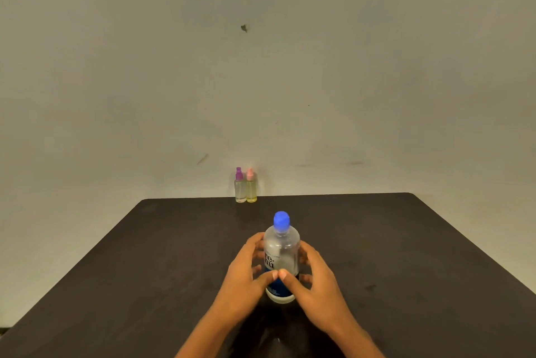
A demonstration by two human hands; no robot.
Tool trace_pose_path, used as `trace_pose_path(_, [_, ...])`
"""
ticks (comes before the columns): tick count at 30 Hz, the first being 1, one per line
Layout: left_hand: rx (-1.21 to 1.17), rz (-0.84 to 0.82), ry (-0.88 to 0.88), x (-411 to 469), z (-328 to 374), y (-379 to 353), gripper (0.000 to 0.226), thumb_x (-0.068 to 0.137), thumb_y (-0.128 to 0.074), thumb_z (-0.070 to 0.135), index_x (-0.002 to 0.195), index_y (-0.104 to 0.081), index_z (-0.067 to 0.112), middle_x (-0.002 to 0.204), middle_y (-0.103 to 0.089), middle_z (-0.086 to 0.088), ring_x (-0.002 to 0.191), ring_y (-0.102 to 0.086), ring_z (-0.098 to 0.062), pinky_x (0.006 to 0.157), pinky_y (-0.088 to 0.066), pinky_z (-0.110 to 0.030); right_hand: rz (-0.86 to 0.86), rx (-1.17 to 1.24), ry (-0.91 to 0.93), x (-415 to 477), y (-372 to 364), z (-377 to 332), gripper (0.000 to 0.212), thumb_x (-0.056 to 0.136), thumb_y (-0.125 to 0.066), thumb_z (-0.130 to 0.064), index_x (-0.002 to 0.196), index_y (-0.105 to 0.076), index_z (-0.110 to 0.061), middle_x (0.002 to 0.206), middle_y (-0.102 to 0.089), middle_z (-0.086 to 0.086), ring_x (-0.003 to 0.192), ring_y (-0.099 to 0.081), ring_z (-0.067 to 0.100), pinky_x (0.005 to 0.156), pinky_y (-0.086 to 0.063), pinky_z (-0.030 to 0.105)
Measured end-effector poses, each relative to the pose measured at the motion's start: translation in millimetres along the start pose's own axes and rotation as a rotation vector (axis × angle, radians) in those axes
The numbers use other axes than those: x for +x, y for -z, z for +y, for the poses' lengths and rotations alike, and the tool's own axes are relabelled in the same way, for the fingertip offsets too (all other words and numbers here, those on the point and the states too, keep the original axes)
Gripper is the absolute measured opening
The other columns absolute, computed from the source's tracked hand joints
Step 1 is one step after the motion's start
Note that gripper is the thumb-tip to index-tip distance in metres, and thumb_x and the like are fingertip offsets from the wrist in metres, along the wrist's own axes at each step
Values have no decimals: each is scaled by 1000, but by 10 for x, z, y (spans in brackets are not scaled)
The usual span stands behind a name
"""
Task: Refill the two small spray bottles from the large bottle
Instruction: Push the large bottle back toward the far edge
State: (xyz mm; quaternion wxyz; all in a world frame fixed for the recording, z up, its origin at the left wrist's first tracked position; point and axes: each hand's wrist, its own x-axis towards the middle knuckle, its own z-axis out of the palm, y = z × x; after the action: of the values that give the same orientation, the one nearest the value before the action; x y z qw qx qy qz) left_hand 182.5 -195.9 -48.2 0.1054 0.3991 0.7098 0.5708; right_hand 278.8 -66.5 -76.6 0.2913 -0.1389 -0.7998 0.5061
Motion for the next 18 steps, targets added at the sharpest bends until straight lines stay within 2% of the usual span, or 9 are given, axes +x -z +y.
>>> trace_pose_path(3, [-17,19,2,-47,-51,-30,61,85,-63,5,127,-41,43,121,-57,22,114,-52,7,96,-44,-19,-50,11,10,-29,22,-25,50,84,-69,-31,123,-42,-48,118,-56,-33,113,-53,-8,89,-48,16])
trace_pose_path(5, [-31,11,-5,-75,-74,-61,63,87,-61,5,133,-38,41,123,-58,21,118,-52,2,99,-43,-22,-72,29,11,-37,27,-36,52,86,-68,-24,124,-40,-47,117,-57,-35,113,-54,-9,90,-47,14])
trace_pose_path(9, [-92,12,9,-117,-88,-106,66,88,-57,-1,136,-34,39,122,-61,13,116,-56,-3,92,-44,-14,-92,24,12,-43,24,-9,58,87,-67,-20,128,-37,-48,119,-58,-31,115,-54,-7,94,-46,16])
trace_pose_path(13, [-88,8,7,-111,-86,-99,66,89,-57,0,137,-33,39,121,-62,12,115,-57,-4,93,-45,-16,-103,-3,19,-31,24,40,61,86,-67,-24,130,-34,-51,122,-58,-28,116,-54,-6,98,-47,24])
trace_pose_path(18, [-39,6,-8,-105,-85,-78,66,89,-57,3,135,-33,44,117,-63,16,112,-58,-3,91,-45,-16,-104,-5,44,-15,22,55,61,86,-67,-22,125,-35,-55,121,-57,-30,116,-54,-4,99,-48,27])
